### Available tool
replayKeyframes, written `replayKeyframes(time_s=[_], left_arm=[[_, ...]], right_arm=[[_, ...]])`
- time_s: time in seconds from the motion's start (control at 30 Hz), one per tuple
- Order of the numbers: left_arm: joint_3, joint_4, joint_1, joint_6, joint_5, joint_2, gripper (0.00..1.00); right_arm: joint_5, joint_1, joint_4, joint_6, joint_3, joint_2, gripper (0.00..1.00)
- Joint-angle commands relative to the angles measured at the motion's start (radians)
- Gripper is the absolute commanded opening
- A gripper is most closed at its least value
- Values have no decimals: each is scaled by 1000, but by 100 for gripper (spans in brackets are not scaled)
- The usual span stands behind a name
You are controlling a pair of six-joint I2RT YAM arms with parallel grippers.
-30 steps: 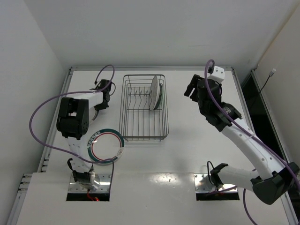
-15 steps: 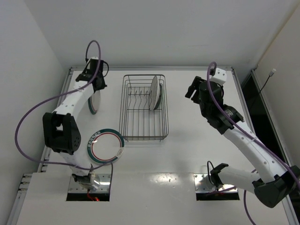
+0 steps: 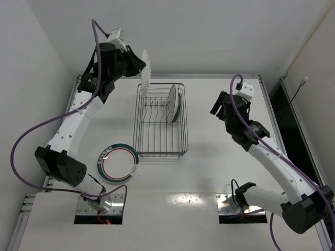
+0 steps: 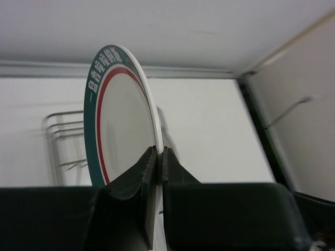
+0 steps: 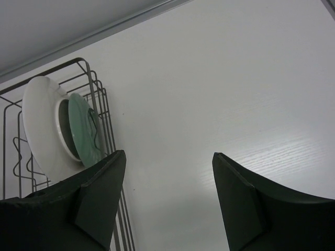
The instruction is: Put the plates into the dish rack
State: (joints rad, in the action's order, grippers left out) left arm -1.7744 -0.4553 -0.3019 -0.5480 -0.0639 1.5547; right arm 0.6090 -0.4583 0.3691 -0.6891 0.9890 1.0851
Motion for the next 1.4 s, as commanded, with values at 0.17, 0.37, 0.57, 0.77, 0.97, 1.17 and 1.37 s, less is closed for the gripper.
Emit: replayKeyframes(time_s=[0.17, 0.37, 0.57, 0.77, 0.97, 1.17, 1.37], left_arm=[[180, 487, 3, -263, -361, -30, 0], [317, 621, 3, -345, -386, -21, 0], [408, 685, 3, -385, -386, -21, 0], [443, 676, -16, -374, -349, -21, 0], [490, 639, -25, -333, -290, -21, 0], [510, 619, -25, -297, -267, -1, 0], [510, 598, -25, -279, -267, 47, 0]], right_arm=[[-38, 64, -58, -21, -39, -37, 64], [-83, 118, -68, -21, -73, -57, 65], [-117, 150, -78, -21, -95, -67, 65], [-149, 184, -87, -21, -105, -77, 65], [-169, 193, -87, -21, -115, -77, 65], [-169, 202, -96, -21, -115, -77, 65], [-178, 202, -96, -21, -115, -77, 65]])
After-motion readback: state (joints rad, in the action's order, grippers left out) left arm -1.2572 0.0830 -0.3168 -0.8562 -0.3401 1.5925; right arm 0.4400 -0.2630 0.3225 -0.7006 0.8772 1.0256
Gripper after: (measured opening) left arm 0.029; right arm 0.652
